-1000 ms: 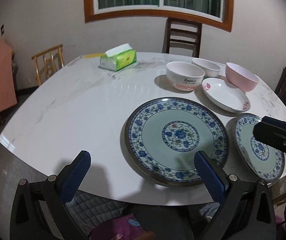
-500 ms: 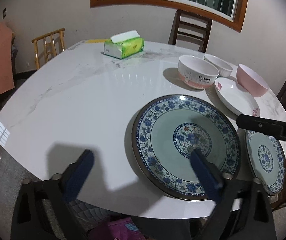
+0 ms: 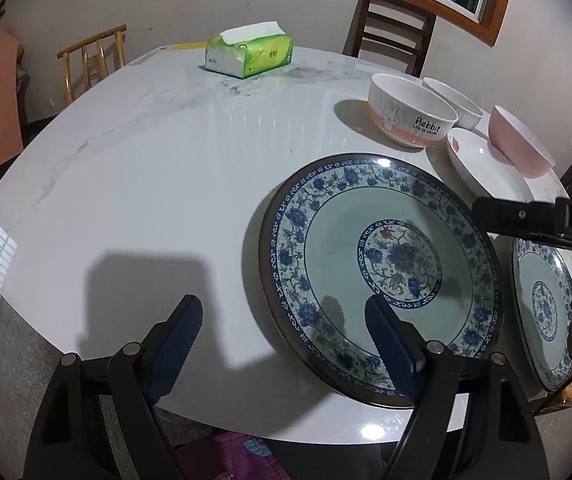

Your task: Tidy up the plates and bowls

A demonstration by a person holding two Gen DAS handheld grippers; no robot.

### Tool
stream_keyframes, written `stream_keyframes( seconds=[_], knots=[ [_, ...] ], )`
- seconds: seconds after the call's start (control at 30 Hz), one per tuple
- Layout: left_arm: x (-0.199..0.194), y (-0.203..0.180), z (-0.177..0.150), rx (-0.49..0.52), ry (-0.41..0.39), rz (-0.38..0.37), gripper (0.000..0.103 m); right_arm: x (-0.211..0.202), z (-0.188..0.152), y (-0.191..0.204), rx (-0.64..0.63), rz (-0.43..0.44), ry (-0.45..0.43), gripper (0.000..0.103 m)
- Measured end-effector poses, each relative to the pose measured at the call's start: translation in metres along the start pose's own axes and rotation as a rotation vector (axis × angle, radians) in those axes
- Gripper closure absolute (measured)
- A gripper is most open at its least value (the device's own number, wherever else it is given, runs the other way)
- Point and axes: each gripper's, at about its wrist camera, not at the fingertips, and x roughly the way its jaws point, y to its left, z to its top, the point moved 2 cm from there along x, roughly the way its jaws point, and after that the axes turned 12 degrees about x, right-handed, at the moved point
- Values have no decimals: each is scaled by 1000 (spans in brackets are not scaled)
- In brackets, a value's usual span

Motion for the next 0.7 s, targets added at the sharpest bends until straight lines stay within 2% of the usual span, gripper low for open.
stream_keyframes(
  seconds=[0.2, 0.33, 0.37, 0.43, 0.5, 0.6, 0.7],
  knots=[
    [8, -1, 1, 2, 23, -11, 26, 10, 9, -1, -30, -53, 26, 42],
    [12, 1, 1, -11, 34, -36, 36, 23, 8, -5, -31, -81, 85, 43],
    [14, 1, 1, -14, 38, -42, 41, 25, 8, -6, -31, -77, 97, 47],
    [17, 0, 1, -14, 46, -55, 51, 28, 9, -5, -37, -65, 106, 67],
    [18, -2, 2, 5, 39, -43, 55, 30, 13, -5, -24, -74, 120, 71],
    [19, -5, 3, 18, 35, -50, 61, 31, 16, -6, -27, -91, 134, 84],
    [19, -4, 3, 13, 25, -42, 64, 29, 17, -8, -15, -92, 134, 85]
  ],
)
